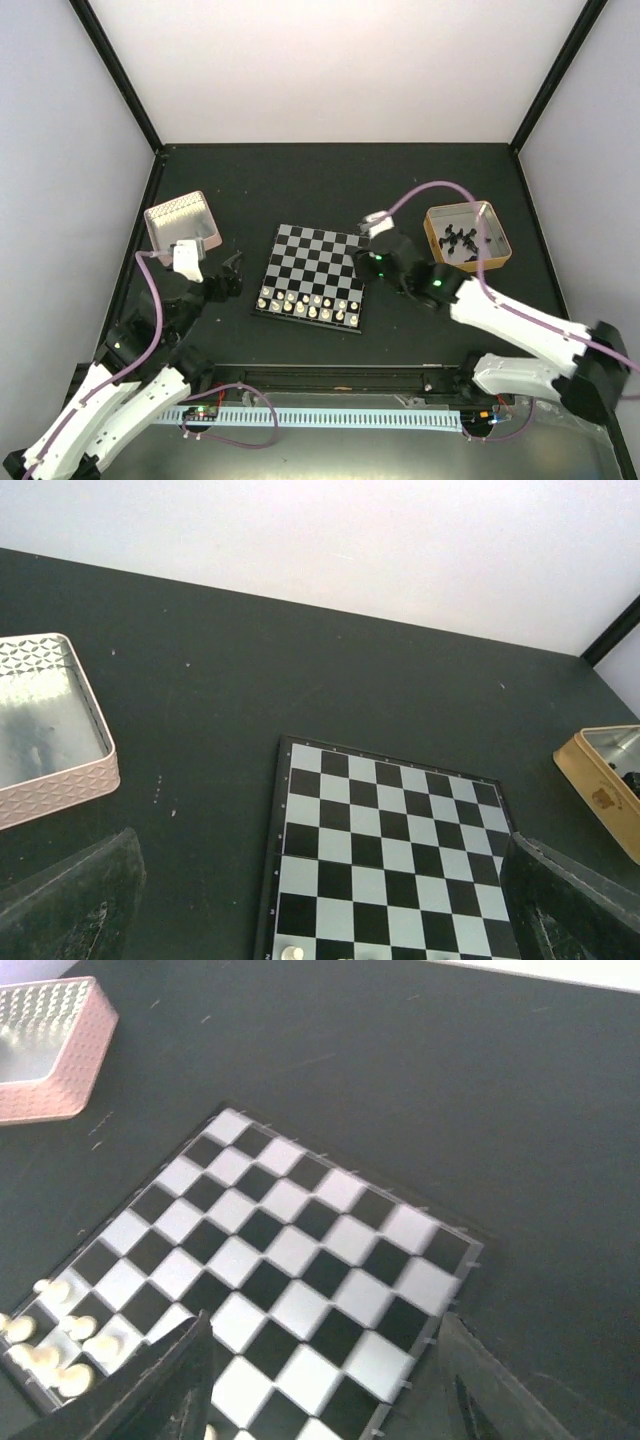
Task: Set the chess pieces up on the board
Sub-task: Reset both arms
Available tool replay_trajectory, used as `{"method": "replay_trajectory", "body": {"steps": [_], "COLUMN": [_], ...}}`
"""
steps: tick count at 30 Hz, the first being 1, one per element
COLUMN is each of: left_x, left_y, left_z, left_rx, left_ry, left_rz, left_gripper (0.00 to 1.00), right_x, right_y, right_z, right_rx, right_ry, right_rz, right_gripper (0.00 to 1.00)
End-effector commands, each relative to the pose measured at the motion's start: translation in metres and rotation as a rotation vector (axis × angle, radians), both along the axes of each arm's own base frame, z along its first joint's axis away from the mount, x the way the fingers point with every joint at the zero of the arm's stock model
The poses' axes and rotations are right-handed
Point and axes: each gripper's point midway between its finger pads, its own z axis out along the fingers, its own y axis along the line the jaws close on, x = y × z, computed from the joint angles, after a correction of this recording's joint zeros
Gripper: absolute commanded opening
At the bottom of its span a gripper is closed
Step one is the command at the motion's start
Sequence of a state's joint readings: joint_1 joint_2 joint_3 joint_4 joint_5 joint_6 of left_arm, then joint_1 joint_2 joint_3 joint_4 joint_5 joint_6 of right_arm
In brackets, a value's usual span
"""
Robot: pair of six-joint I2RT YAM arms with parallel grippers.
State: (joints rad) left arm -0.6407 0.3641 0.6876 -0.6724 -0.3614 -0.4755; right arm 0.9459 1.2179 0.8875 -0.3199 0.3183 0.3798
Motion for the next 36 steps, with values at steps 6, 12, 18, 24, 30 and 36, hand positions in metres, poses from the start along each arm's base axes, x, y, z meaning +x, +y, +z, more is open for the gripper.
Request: {"method": "replay_trajectory", "body": {"steps": [6,12,18,24,30,36], "left_x": [-0.003,-0.010,-0.021,-0.035,-0.039,-0.037], "left_y": [-0.008,0.001,0.016,0.025,0.031,0.033], "left_z": [0.040,0.067,0.086,0.111,0.111,0.108], "left_rx": [-0.040,-0.017,0.001,-0.012,-0.017,-0.016], "left_ry": [-0.073,-0.141,-0.201,-0.298,-0.308,-0.304], "left_rz": [-0.058,-0.054,-0.029,-0.039,-0.020,-0.007], "left_gripper": [0.99,0.99,0.99,0.99,0.99,0.99], "right_x": [-0.016,-0.035,-0.050,-0.064,-0.073,-0.071], "right_y": [-0.122,-0.156,-0.196,-0.224,-0.239,-0.238], "right_z": [0.066,0.105,0.136,0.158,0.166,0.165], "right_rx": [0.075,0.166,0.190,0.263,0.344,0.347], "right_ry": [-0.218,-0.299,-0.394,-0.518,-0.575,-0.579], "right_rz": [-0.282,-0.339,-0.432,-0.482,-0.519,-0.521], "right_gripper": [0.85,0.92,0.99,1.00,1.00,1.00]}}
